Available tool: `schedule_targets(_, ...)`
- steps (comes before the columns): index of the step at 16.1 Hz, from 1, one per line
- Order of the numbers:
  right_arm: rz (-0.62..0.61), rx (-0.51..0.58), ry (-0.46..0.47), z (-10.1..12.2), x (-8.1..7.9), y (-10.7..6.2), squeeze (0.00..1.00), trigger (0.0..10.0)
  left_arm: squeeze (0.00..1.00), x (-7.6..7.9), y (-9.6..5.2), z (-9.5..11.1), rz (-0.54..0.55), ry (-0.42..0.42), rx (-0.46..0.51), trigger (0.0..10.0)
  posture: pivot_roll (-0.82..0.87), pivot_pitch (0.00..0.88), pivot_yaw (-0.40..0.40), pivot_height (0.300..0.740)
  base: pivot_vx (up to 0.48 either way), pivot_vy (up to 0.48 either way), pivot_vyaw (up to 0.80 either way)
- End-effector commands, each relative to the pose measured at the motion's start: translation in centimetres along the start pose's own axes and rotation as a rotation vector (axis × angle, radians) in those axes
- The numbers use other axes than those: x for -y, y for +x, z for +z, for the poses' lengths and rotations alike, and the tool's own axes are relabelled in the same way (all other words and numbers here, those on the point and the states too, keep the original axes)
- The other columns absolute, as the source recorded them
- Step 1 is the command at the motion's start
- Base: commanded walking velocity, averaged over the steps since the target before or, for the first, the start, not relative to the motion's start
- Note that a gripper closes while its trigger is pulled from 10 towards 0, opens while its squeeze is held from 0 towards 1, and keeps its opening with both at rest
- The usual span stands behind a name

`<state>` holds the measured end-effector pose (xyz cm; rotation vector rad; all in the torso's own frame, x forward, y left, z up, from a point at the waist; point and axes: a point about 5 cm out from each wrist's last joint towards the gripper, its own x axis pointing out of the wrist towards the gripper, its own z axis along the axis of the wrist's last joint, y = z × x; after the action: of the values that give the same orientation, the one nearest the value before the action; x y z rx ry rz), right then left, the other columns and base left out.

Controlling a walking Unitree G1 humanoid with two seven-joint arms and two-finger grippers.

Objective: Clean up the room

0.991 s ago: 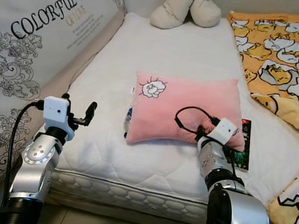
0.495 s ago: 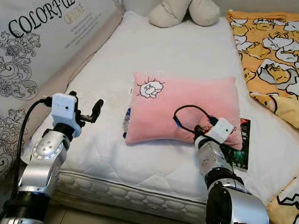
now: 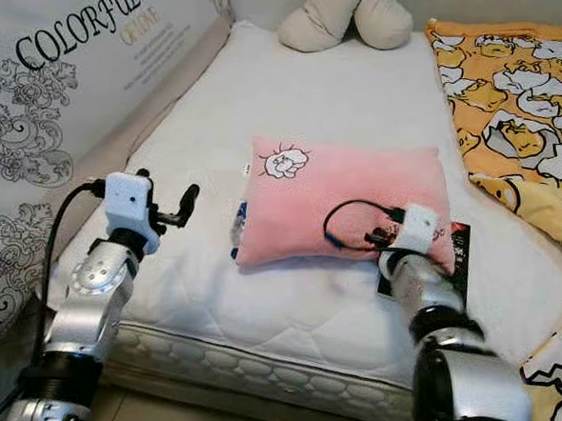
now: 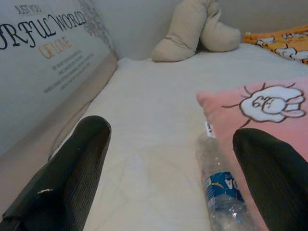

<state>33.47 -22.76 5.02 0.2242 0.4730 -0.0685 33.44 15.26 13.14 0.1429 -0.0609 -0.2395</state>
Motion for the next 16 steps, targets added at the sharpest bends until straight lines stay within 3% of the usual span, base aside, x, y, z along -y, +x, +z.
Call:
schedule_targets(1, 0.066, 0.049, -0.218, 3.4, 0.4, -0.1, 0.25, 0.0, 0.00, 0.1, 0.3, 0.2, 0.009, 0.012, 0.012, 10.0, -0.08, 0.000, 0.032, 0.740, 0.000, 0.000, 0.00)
schedule_targets(3, 0.053, 0.118, -0.415, 8.9, 3.0, -1.2, 0.25, 0.0, 0.00, 0.3, 0.5, 0.2, 0.024, -0.002, 0.019, 10.0, -0.08, 0.000, 0.019, 0.740, 0.000, 0.000, 0.00)
schedule_targets(6, 0.016, 0.186, -0.627, 15.1, 4.5, -3.0, 0.25, 0.0, 0.00, 0.5, 0.8, 0.1, 0.032, -0.015, 0.025, 10.0, -0.09, 0.000, 0.005, 0.740, 0.000, 0.000, 0.00)
schedule_targets(9, 0.022, 0.163, -0.868, 17.9, 4.6, -4.0, 0.25, 0.0, 0.00, 0.9, 1.0, 0.1, 0.037, -0.029, 0.030, 10.0, -0.10, 0.000, -0.003, 0.740, 0.000, 0.000, 0.00)
schedule_targets(11, 0.032, 0.092, -1.021, 17.8, 4.8, -4.1, 0.25, 0.0, 0.00, 1.2, 1.1, 0.1, 0.037, -0.035, 0.036, 10.0, -0.09, 0.000, -0.006, 0.740, 0.000, 0.000, 0.00)
schedule_targets(14, -0.037, -0.112, -1.389, 14.8, 7.3, -4.1, 0.22, 0.0, 0.00, 1.7, 1.1, 0.1, 0.031, -0.047, 0.042, 10.0, -0.08, 0.000, -0.008, 0.740, 0.000, 0.000, 0.00)
schedule_targets(16, -0.077, -0.126, -1.525, 14.8, 7.6, -4.2, 0.23, 0.0, 0.00, 2.0, 1.0, 0.1, 0.022, -0.055, 0.045, 10.0, -0.07, 0.000, -0.006, 0.740, 0.000, 0.000, 0.00)
